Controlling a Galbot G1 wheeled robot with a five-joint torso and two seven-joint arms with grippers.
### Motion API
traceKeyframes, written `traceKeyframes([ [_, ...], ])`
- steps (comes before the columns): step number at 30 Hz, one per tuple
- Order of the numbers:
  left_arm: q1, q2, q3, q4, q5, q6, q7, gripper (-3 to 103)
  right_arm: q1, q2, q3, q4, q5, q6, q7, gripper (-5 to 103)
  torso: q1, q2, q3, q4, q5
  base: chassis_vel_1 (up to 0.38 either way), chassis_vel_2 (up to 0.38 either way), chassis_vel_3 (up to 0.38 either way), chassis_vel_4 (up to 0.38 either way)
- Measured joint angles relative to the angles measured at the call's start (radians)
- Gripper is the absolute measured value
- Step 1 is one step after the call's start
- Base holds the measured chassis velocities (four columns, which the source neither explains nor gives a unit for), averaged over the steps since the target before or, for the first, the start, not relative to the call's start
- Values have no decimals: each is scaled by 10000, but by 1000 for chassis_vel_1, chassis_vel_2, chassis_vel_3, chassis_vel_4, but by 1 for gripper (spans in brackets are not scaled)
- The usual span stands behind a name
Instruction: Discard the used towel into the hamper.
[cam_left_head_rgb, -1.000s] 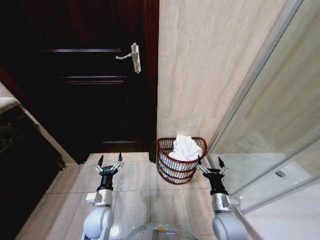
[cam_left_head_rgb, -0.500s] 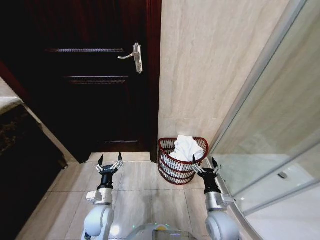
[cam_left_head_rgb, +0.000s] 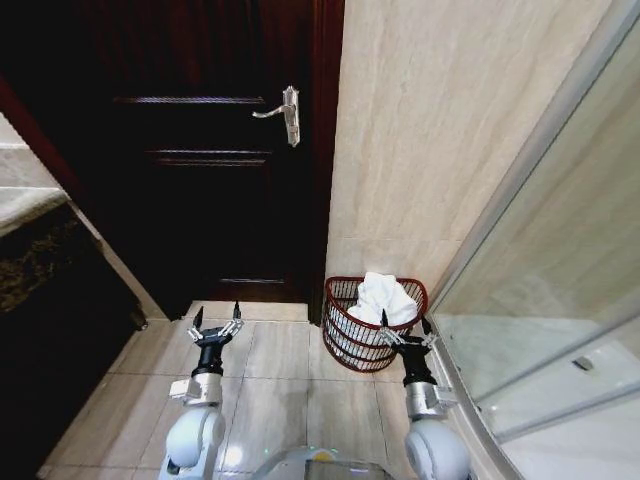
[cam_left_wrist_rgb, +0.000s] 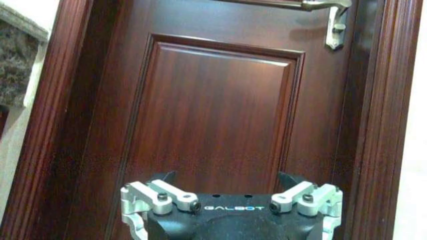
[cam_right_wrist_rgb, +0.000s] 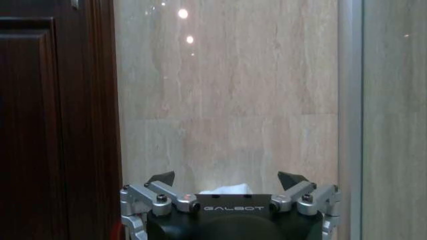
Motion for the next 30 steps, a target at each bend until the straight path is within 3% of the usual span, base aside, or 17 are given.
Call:
traceKeyframes([
  [30,77,-93,-10,-215,-11,92,-94,100,-252,-60,-347,122,-289,54,15,100,-1,0,0,0,0,0,0,0,0],
])
